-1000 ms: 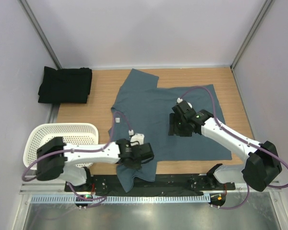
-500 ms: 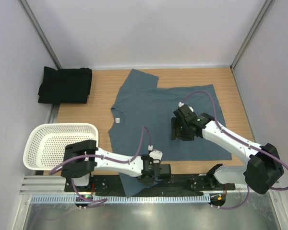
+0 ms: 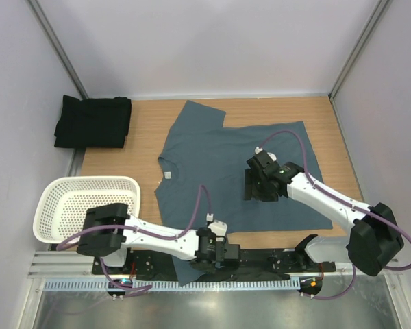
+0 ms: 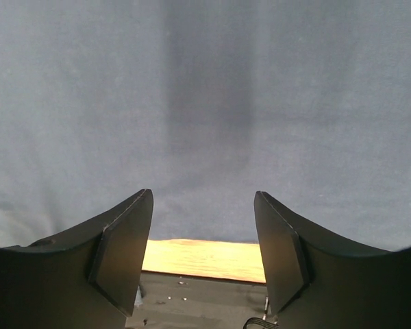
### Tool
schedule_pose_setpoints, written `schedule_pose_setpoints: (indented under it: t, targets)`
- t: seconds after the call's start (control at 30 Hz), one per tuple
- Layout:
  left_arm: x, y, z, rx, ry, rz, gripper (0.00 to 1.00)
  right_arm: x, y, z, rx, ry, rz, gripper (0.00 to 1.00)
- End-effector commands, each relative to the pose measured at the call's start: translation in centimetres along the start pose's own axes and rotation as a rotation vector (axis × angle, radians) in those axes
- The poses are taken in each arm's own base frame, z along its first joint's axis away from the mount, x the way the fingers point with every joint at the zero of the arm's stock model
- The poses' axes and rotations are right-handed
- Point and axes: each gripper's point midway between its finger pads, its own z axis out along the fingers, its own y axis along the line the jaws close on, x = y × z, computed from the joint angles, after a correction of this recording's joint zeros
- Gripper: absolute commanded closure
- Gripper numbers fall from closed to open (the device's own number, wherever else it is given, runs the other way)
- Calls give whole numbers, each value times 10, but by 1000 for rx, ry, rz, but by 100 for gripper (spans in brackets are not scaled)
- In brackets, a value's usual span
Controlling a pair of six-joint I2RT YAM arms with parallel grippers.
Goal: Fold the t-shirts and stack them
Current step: Flatten the tshirt out
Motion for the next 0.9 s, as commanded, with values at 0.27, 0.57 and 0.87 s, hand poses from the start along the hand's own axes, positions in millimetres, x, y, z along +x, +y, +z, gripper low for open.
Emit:
schedule_pose_setpoints:
  t: [0.27, 0.57, 0.87]
  targets:
    - [-132, 45, -90, 228, -196, -302, 66, -103, -1, -11, 4, -144, 158, 18]
    - [-338, 162, -56, 159, -334, -544, 54, -214, -59, 5, 102, -249, 328, 17]
    - [-508, 259, 3, 87, -532, -567, 52, -272, -116, 55, 135, -283, 457, 18]
